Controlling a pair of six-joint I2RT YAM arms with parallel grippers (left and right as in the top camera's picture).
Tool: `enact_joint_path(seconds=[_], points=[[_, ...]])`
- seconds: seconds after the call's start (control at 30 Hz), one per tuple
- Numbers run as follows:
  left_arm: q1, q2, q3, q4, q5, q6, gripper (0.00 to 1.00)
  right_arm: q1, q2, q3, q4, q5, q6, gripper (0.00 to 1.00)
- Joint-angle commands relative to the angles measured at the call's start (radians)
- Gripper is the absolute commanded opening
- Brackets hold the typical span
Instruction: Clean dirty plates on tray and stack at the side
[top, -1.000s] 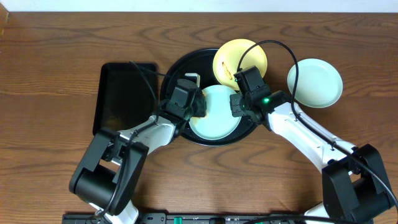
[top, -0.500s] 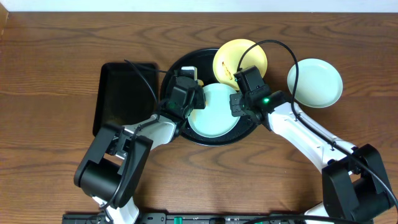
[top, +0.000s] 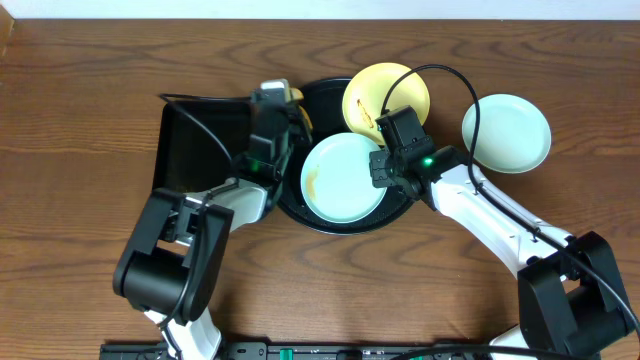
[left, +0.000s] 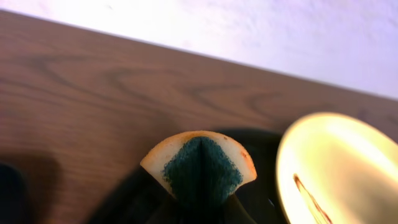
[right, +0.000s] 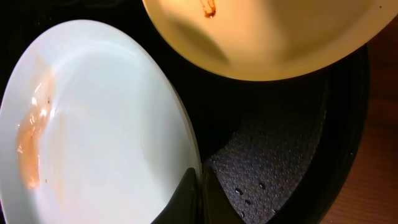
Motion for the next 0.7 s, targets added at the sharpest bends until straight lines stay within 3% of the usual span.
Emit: enact_joint_path(seconds=[0.0, 0.23, 0.4, 0.67], points=[[0.017, -0.094, 0.002, 0.007, -0.023, 0.023, 0.08, 0.002, -0.01, -0.003, 0.0, -0.001, 0.011, 0.01], [0.021, -0.34, 0.002, -0.321, -0.019, 0.023, 0.08, 0.002, -0.011, 0.0, 0.03, 0.064, 0.007, 0.01], [0.041, -0.483, 0.002, -0.592, 0.016, 0.023, 0.08, 0.004, -0.049, 0.051, 0.049, 0.127, -0.104, 0.01], [0.214, -0.537, 0.002, -0.827, 0.348, -0.015, 0.08, 0.091, -0.178, 0.109, 0.098, 0.42, -0.332, 0.01]])
